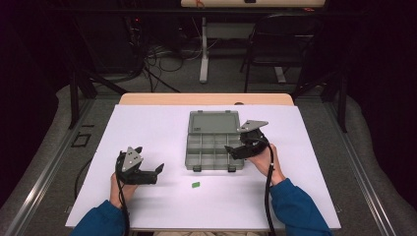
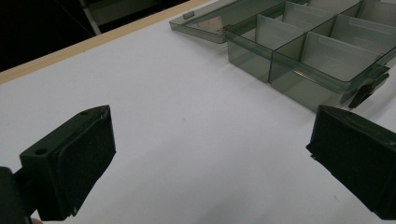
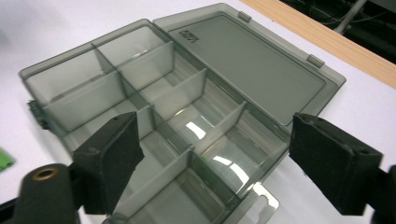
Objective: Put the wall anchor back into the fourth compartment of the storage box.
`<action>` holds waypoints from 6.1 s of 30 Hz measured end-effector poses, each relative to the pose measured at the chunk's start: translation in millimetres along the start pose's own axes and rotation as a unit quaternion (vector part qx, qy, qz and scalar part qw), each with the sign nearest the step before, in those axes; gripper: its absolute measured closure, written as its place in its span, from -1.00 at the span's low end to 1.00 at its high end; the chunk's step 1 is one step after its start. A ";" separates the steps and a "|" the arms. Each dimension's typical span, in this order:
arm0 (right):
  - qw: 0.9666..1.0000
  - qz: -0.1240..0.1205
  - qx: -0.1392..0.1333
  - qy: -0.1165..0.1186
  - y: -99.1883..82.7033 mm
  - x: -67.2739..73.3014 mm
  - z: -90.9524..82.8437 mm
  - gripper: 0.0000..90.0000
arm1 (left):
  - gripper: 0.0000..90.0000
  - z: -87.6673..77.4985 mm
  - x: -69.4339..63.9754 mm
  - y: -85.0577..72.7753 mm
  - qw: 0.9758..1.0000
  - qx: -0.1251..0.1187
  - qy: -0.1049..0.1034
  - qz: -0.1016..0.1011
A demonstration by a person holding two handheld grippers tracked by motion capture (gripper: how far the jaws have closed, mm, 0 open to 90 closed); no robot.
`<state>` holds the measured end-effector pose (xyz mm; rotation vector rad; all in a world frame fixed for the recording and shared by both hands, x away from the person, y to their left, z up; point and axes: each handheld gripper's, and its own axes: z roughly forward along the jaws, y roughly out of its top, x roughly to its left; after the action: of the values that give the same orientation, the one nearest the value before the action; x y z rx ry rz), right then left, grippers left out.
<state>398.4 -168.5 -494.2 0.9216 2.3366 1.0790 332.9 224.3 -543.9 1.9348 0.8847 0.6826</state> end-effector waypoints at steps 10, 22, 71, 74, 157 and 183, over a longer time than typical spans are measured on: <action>1.000 -0.013 -0.016 0.019 -0.2 15.6 -11.4 -0.74 | -0.99 -0.2 -0.1 0.0 1.000 -0.001 0.000 -0.002; 0.999 -0.035 -0.021 0.031 1.7 41.0 -19.4 -0.88 | -0.99 -0.8 0.1 0.0 1.000 -0.003 0.001 -0.002; 0.989 -0.103 -0.005 0.109 0.1 116.0 -6.6 -1.00 | -0.99 -1.4 -0.4 0.5 1.000 -0.004 0.002 0.000; 0.988 -0.106 -0.004 0.116 -0.4 119.1 -4.5 -1.00 | -1.00 -1.7 -0.3 0.6 1.000 -0.004 0.002 0.000; 0.973 -0.133 0.055 0.180 -24.4 138.8 53.3 0.74 | -1.00 -0.7 -0.9 0.8 1.000 -0.004 0.000 0.003; 0.975 -0.126 0.043 0.179 -19.5 133.5 39.0 0.86 | -1.00 -1.1 -0.5 0.5 1.000 -0.004 0.001 0.001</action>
<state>320.4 -63.2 -544.8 0.4647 2.7190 1.1177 331.9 224.3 -543.1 1.9285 0.8788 0.6879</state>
